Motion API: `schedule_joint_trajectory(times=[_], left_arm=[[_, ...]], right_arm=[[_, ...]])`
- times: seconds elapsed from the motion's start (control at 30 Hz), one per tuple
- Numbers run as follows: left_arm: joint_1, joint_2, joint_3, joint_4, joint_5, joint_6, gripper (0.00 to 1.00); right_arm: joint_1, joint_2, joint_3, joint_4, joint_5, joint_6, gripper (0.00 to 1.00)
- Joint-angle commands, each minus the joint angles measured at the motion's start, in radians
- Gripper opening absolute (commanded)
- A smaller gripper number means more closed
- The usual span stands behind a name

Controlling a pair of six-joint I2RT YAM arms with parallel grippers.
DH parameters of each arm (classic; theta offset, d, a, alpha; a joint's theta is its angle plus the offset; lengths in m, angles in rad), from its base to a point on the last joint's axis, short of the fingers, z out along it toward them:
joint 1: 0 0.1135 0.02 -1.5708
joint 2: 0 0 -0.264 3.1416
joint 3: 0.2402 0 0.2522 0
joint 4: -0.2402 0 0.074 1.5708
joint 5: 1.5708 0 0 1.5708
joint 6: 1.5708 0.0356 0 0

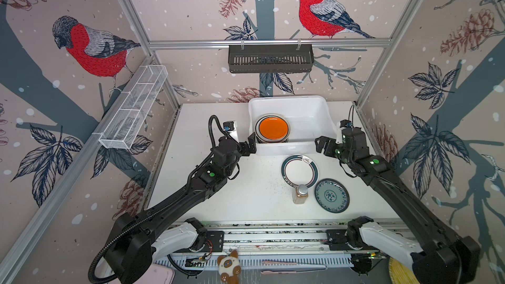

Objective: Place the plates into the plastic bin on the countertop
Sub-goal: 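Move the right gripper toward the blue-floral plate while the left holds still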

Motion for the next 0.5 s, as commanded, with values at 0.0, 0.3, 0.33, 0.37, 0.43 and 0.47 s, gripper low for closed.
schedule_joint_trajectory(times=[0.0,0.3,0.33,0.37,0.43,0.47], left_arm=[[0.003,-0.008,-0.007,0.073,0.011,-0.006,0.98],[0.003,-0.008,-0.023,0.079,0.094,-0.023,0.98],[0.003,-0.006,-0.024,0.082,0.102,-0.025,0.98],[0.003,-0.005,-0.026,0.085,0.109,-0.025,0.98],[0.003,0.000,-0.026,0.086,0.119,-0.028,0.98],[0.003,0.002,-0.025,0.086,0.122,-0.030,0.98]], right_arm=[[-0.013,-0.042,-0.029,-0.133,0.058,0.043,0.99],[-0.078,-0.145,-0.197,-0.240,0.027,0.150,0.99],[-0.080,-0.165,-0.214,-0.247,0.033,0.167,0.99],[-0.079,-0.180,-0.225,-0.245,0.029,0.182,0.99],[-0.082,-0.191,-0.230,-0.259,0.039,0.230,0.99],[-0.083,-0.191,-0.234,-0.264,0.042,0.249,0.99]])
